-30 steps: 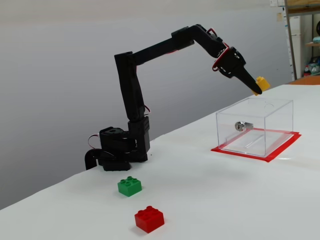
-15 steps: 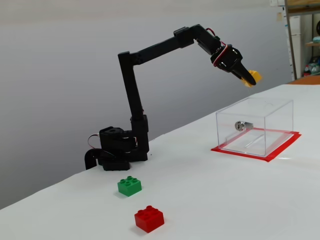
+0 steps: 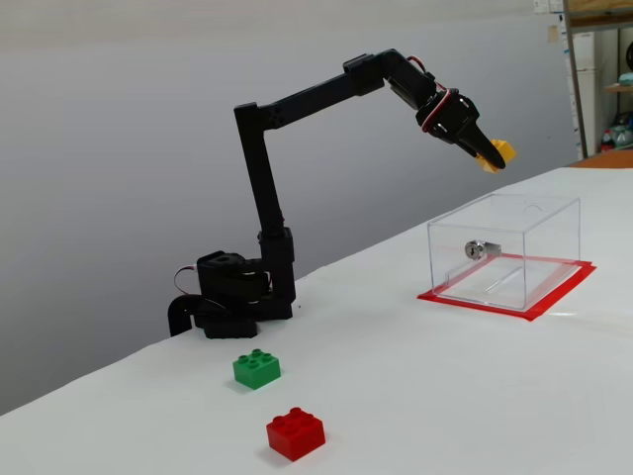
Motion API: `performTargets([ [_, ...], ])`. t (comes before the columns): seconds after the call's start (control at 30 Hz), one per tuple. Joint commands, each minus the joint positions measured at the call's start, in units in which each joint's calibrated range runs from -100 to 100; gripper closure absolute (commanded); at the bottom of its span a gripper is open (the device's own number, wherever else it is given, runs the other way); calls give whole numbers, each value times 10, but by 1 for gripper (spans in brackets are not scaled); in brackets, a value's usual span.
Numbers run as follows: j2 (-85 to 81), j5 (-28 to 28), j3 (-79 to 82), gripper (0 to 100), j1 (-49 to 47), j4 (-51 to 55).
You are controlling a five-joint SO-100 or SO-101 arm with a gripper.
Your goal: Pick the yellow lego brick and place it into the transparent box
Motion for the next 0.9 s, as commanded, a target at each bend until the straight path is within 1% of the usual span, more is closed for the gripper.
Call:
performTargets([
  [0.0, -21, -2, -15, 90, 2, -5],
  [0.1, -21, -2, -15, 89, 2, -5],
  [0.17, -21, -2, -15, 84, 2, -5],
  [0.27, -21, -1, -14, 74, 2, -5],
  [0.33, -21, 0, -14, 71, 2, -5],
  [0.87, -23, 2, -14, 71, 14, -5],
])
